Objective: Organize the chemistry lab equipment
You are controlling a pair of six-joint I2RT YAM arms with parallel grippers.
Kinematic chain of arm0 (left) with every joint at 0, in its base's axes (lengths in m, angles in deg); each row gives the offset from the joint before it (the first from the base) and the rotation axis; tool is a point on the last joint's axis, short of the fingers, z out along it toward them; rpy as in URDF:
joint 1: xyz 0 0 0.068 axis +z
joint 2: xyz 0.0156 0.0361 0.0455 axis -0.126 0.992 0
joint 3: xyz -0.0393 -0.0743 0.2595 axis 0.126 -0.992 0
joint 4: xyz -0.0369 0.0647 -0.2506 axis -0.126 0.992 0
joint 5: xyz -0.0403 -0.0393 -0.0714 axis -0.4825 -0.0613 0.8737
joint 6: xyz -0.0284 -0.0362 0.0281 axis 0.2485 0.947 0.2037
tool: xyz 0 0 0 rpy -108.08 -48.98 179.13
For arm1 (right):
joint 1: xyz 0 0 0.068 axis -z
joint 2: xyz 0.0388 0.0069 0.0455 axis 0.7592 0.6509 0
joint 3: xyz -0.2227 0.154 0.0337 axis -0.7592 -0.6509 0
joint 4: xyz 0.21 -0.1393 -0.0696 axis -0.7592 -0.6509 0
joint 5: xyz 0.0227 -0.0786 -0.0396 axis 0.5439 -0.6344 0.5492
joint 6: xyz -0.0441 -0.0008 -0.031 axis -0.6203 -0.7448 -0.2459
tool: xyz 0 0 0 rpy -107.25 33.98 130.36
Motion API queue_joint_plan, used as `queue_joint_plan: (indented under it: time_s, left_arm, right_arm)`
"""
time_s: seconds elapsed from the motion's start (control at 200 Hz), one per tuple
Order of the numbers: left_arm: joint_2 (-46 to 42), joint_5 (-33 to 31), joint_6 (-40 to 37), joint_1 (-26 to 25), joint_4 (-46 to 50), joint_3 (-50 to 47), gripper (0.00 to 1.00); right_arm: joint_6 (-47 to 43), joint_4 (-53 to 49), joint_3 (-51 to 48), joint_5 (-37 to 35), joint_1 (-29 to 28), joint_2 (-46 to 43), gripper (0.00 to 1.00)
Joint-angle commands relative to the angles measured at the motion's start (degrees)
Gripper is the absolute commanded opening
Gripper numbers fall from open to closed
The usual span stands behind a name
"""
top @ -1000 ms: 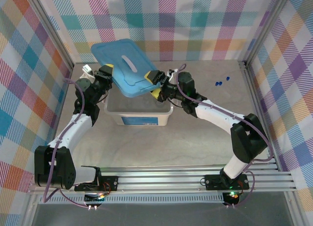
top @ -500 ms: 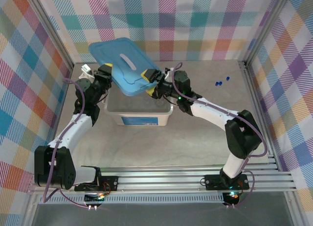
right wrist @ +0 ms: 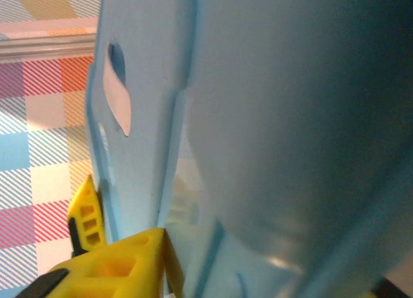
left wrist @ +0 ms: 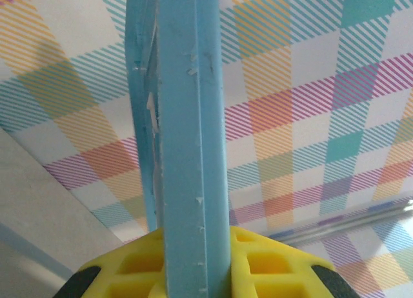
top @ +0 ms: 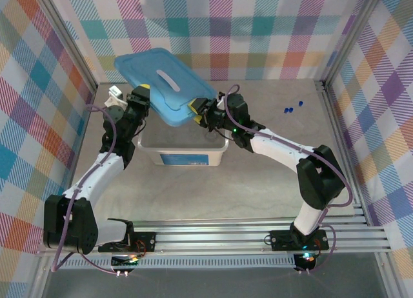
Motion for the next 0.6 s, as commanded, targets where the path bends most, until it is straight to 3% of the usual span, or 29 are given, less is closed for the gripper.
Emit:
queue_joint_plan:
  time_s: [0.0,0.16,0.47,0.535,0.595]
  left_arm:
    - [-2.34,2.43,-4.96,-2.85,0.75,-1.19,0.0]
    - [-3.58,1.8,-6.35,-3.9,2.06,-2.13,0.0]
    - [-5.01,1.64,-8.0,-5.17,4.08,-3.29,0.1]
    - [-4.95,1.76,-8.14,-5.33,4.43,-3.3,0.17]
    - [-5.04,1.94,-8.22,-5.35,4.61,-3.42,0.3]
  right_arm:
    - [-1.72,1.2,4.27,-0.33,-0.44,-1.68,0.31]
    - [-2.23,0.95,5.44,-0.68,-0.08,-1.8,0.28]
    - [-3.87,0.66,8.53,0.33,1.04,-1.51,0.11]
    - [-4.34,0.92,8.89,0.9,1.39,-1.63,0.08]
    - [-4.54,1.49,8.92,1.39,1.85,-1.73,0.04]
